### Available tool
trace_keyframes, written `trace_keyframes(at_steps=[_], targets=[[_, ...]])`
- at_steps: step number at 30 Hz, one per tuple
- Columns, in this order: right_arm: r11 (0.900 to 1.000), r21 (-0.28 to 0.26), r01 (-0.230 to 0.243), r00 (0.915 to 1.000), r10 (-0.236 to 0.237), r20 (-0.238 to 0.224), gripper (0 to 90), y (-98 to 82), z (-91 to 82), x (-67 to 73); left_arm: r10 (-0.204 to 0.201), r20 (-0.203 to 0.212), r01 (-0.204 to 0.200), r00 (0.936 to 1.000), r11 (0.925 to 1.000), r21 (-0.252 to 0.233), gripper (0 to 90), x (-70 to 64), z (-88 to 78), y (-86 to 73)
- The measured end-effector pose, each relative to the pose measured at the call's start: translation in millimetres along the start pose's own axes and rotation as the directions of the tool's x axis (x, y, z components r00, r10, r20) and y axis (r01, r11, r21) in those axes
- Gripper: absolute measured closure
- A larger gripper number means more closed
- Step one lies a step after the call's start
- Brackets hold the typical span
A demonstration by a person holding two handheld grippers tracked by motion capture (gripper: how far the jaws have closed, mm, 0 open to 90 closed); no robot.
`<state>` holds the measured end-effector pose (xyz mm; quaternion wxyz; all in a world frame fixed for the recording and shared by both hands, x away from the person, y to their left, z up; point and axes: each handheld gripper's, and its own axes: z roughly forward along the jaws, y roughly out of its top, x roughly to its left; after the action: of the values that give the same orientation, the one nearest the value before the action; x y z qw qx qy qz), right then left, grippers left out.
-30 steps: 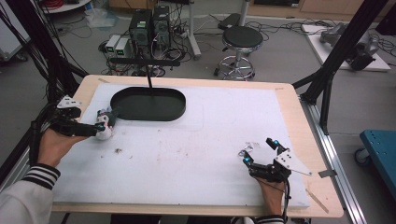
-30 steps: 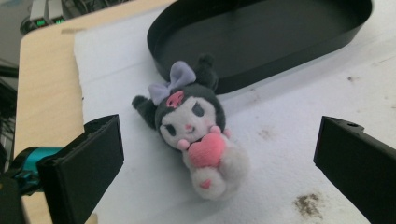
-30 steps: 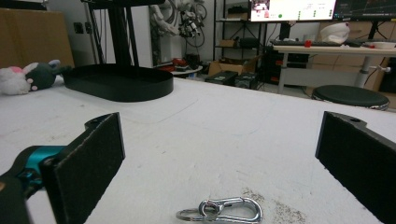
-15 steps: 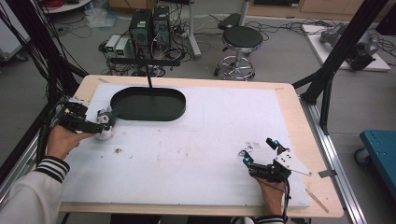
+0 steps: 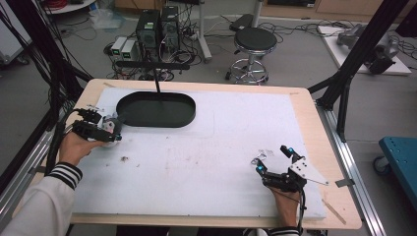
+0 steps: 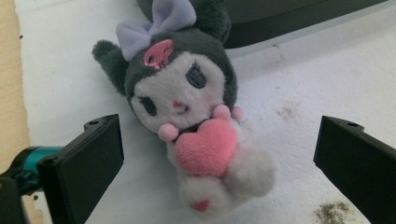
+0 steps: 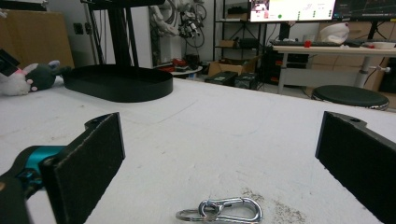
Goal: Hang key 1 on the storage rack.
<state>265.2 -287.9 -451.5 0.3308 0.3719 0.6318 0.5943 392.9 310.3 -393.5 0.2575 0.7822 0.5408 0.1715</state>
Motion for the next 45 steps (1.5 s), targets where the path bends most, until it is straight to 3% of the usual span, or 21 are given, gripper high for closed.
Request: trace_keyframes(at_steps=[9, 13, 18, 25, 32, 39, 42, 43, 45], targets=[[1.0, 0.001, -0.002, 1.0, 0.002, 0.0, 0.6, 0.0, -0.2, -0.2, -0.023, -0.003, 0.023, 0.9997, 0.9988, 0.043, 2.0, 0.9, 7.0, 0.5], [1.0, -0.001, 0.003, 1.0, -0.003, 0.0, 0.5, 0.0, 0.0, -0.3, -0.012, -0.034, 0.014, 0.9993, 0.998, 0.061, 2.0, -0.6, 11.0, -1.7], [1.0, -0.002, 0.004, 1.0, -0.004, 0.0, 0.6, 0.0, 0.2, -0.5, -0.027, -0.042, 0.03, 0.9988, 0.9962, 0.081, 8.1, 0.7, 13.7, -3.2], [1.0, 0.0, 0.0, 1.0, 0.0, 0.001, 0.6, 0.0, 0.0, -0.3, -0.02, -0.065, 0.026, 0.9977, 0.9955, 0.091, 8.4, 0.1, 15.9, -3.3], [1.0, 0.001, -0.001, 1.0, 0.001, 0.001, 0.6, 0.0, -0.1, -0.3, -0.048, -0.046, 0.052, 0.9978, 0.9939, 0.098, 21.2, -2.5, 20.5, -2.7], [1.0, -0.001, 0.0, 1.0, 0.0, 0.002, 0.6, -0.1, 0.0, -0.4, -0.068, -0.059, 0.074, 0.996, 0.9917, 0.105, 32.0, -2.1, 19.9, -2.2], [1.0, 0.002, -0.003, 1.0, 0.003, 0.0, 0.5, -0.1, -0.2, 0.0, -0.082, -0.067, 0.088, 0.9944, 0.9917, 0.094, 37.3, -3.9, 19.6, -2.9], [1.0, -0.003, 0.004, 1.0, -0.004, 0.001, 0.5, 0.0, 0.2, -0.3, -0.08, -0.063, 0.086, 0.9948, 0.9923, 0.09, 43.0, -5.2, 19.7, -3.5], [1.0, 0.0, 0.001, 1.0, -0.001, 0.0, 0.5, -0.1, 0.0, -0.1, -0.088, -0.05, 0.092, 0.9949, 0.993, 0.074, 45.8, -6.0, 19.3, -5.7]])
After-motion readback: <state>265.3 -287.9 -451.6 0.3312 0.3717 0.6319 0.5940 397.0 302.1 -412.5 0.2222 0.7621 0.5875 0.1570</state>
